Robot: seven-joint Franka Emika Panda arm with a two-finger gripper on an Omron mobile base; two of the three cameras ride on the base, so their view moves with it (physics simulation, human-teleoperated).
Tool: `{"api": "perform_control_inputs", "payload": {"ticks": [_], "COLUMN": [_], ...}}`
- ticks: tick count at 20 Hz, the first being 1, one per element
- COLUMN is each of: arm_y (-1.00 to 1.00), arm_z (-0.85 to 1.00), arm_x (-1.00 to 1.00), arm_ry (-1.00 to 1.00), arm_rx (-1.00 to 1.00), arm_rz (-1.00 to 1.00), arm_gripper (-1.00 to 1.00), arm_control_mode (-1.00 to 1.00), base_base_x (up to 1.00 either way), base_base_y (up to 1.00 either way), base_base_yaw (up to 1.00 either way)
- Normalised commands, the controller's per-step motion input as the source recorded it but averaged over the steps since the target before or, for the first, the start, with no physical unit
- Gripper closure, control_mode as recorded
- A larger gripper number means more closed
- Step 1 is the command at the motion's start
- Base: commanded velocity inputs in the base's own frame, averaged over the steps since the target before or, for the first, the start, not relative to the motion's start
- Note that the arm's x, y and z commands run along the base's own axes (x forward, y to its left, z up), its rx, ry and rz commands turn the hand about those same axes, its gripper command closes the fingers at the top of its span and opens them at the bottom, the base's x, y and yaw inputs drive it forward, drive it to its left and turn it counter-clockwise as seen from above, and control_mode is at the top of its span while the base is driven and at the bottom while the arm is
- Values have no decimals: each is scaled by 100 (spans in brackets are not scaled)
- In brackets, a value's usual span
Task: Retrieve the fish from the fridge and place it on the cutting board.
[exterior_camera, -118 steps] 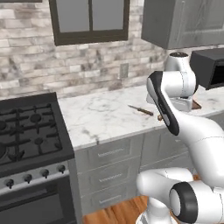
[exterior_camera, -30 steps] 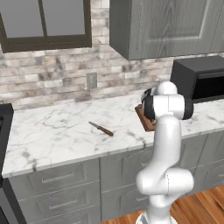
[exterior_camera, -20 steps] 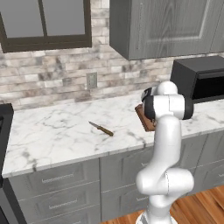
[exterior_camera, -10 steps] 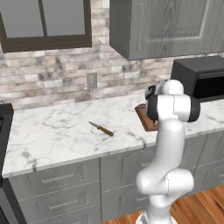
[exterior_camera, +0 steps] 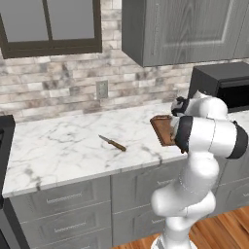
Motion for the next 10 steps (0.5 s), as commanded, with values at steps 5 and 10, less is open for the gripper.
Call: {"api": "perform_control_inputs", "payload": {"ticks": [5,10], "arm_y": [26,30], "arm_z": [99,89], "arm_x": [-79,-70], "arm_ry": [-7,0], "arm_rx": [0,-1], "arm_rz": [0,1], "arm_gripper": [-100,-100], "arm_control_mode": [-100,-100], "base_base_x": [0,0], "base_base_y": [0,0], "base_base_yaw": [0,0]}}
